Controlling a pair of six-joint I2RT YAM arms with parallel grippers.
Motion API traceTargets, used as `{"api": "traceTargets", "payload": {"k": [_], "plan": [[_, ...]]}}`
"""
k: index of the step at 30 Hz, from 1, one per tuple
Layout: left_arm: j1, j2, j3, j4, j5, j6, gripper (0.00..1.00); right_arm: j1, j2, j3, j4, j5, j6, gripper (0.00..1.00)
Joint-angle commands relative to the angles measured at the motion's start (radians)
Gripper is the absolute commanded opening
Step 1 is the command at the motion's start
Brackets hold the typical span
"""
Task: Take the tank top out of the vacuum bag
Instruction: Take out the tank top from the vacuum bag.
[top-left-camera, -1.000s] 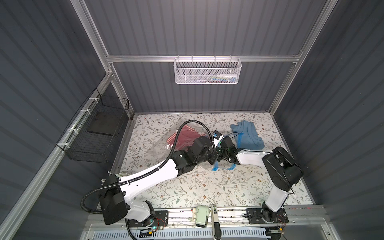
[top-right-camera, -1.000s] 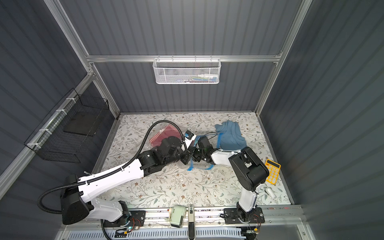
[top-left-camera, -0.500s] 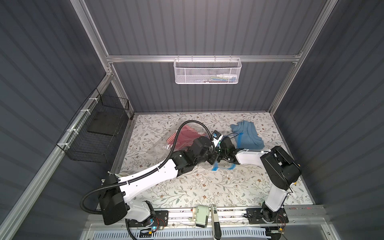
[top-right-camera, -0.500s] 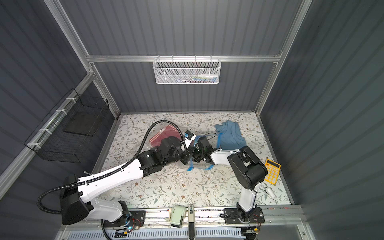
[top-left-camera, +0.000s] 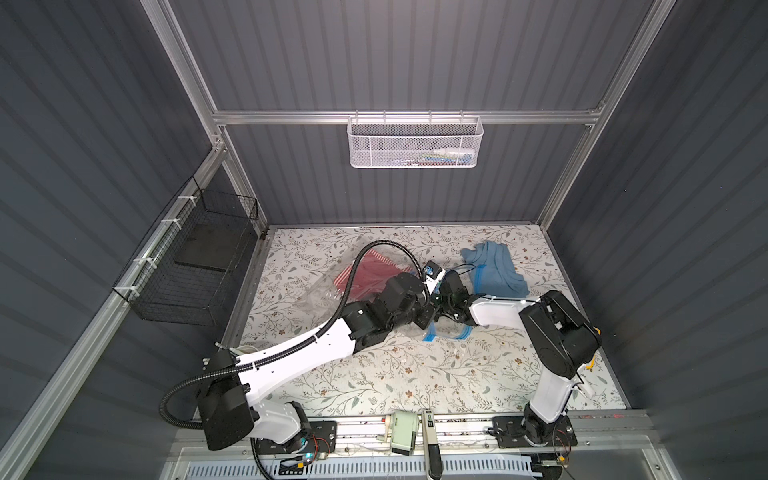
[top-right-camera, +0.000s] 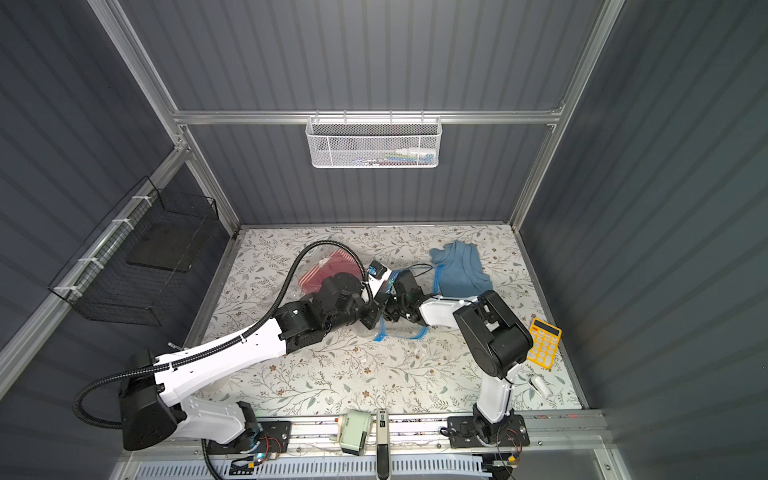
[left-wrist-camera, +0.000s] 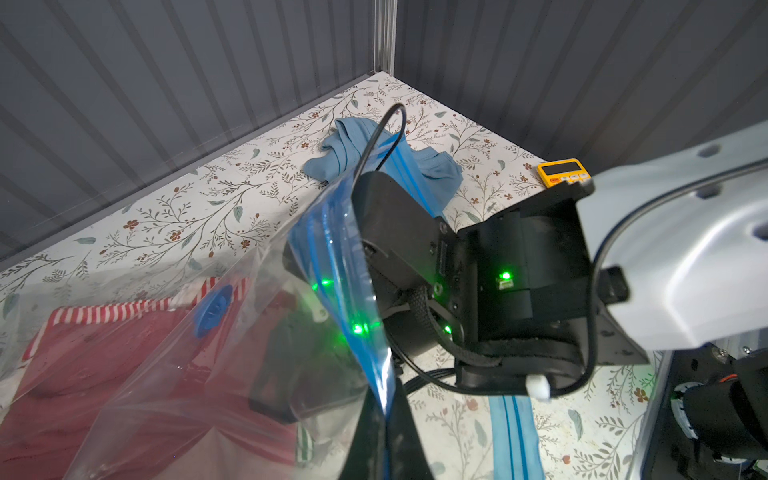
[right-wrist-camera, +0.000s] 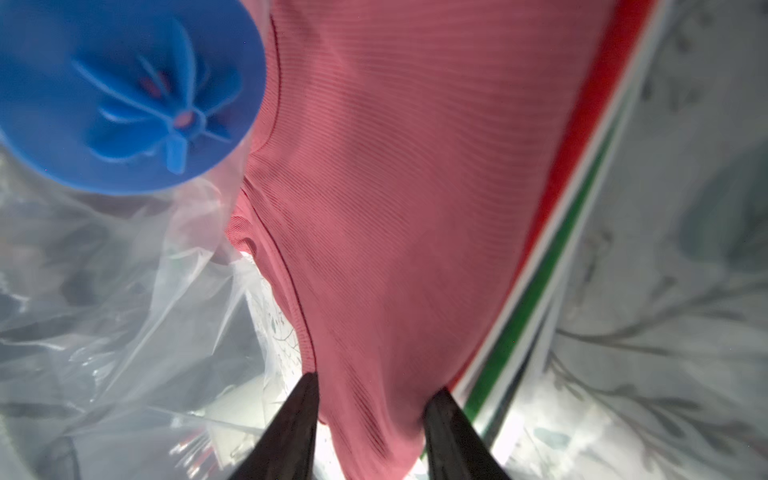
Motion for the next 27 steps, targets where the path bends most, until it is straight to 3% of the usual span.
{"api": "traceTargets", "payload": {"k": [1, 10, 16, 22, 26, 27], "plan": [[0.004, -0.009, -0.006, -0.001, 0.0, 0.022, 0.0, 0.004, 0.026, 0.033, -0.01, 0.003, -0.018, 0.43], [0.004, -0.012, -0.01, 0.002, 0.0, 0.022, 0.0, 0.003, 0.043, 0.04, -0.011, 0.006, -0.02, 0.43], [0.004, -0.02, -0.013, -0.003, -0.007, 0.029, 0.0, 0.004, 0.062, 0.042, 0.02, 0.009, -0.015, 0.24], [0.004, -0.025, -0.013, 0.0, -0.018, 0.034, 0.0, 0.008, 0.028, 0.075, -0.04, 0.029, -0.054, 0.17], [0.004, -0.025, -0.01, 0.0, -0.014, 0.032, 0.0, 0.01, -0.001, 0.065, -0.025, 0.038, -0.067, 0.0], [0.004, -0.025, -0.009, 0.0, -0.013, 0.03, 0.0, 0.01, -0.009, 0.057, -0.014, 0.037, -0.069, 0.0]]}}
